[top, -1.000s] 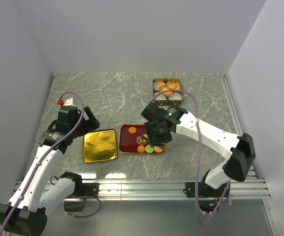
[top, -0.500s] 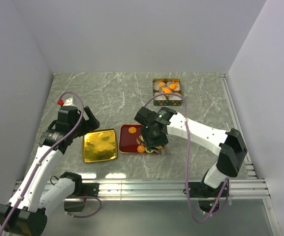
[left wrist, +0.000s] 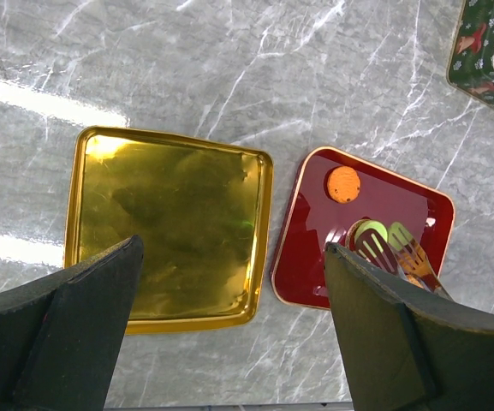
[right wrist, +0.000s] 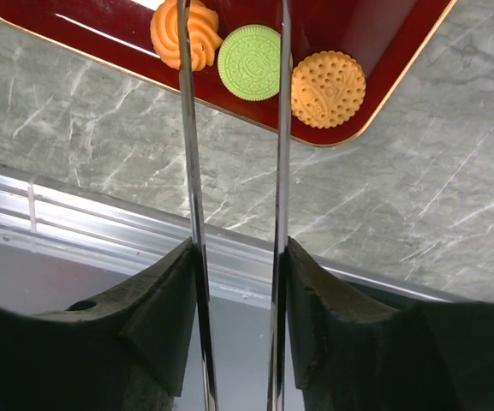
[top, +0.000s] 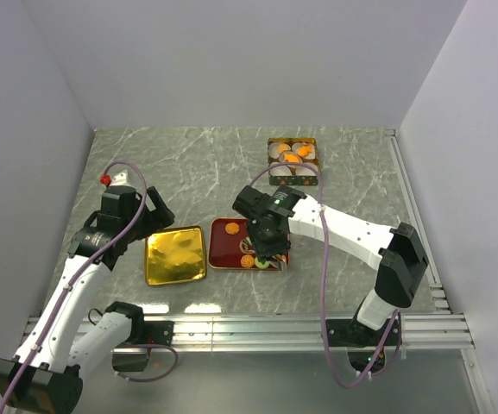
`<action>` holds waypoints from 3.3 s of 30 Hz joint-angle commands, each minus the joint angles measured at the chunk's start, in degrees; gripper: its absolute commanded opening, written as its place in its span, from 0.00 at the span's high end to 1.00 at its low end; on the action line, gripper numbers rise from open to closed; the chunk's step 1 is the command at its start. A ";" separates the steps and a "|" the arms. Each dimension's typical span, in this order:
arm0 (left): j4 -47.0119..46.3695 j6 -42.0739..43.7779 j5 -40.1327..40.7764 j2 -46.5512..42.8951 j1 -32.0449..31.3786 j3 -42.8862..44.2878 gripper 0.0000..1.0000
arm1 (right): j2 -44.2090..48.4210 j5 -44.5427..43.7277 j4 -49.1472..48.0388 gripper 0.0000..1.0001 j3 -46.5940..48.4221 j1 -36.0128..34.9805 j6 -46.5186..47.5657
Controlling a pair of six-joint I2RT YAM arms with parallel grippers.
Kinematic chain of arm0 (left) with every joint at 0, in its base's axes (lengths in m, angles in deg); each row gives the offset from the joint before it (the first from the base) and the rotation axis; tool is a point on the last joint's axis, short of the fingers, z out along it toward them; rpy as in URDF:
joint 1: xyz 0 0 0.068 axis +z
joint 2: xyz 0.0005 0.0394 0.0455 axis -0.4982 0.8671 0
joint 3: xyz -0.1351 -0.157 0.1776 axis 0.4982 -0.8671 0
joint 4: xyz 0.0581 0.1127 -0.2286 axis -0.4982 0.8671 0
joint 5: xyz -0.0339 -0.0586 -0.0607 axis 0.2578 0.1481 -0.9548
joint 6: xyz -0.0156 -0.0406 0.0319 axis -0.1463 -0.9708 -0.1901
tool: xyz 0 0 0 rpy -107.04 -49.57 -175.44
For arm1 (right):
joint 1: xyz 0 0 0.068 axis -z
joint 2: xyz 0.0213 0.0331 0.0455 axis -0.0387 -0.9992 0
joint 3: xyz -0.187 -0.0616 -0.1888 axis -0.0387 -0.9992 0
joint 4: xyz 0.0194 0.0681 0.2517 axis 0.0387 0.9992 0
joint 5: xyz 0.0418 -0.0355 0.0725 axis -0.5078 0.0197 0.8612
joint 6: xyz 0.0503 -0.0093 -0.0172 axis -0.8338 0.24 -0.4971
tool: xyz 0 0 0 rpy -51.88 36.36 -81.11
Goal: Pack the cookies
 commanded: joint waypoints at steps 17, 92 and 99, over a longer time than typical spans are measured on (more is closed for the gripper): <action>-1.20 -0.30 1.16 -0.81 -0.08 0.27 0.08 | -5.69 -2.62 6.37 0.62 19.52 0.00 3.31; -0.85 -0.65 2.30 -0.19 0.71 0.45 0.07 | -32.68 6.87 10.77 0.62 54.87 36.31 10.08; -1.02 -0.30 1.51 0.77 0.71 0.45 0.07 | -32.85 7.31 10.07 0.62 54.26 36.22 10.00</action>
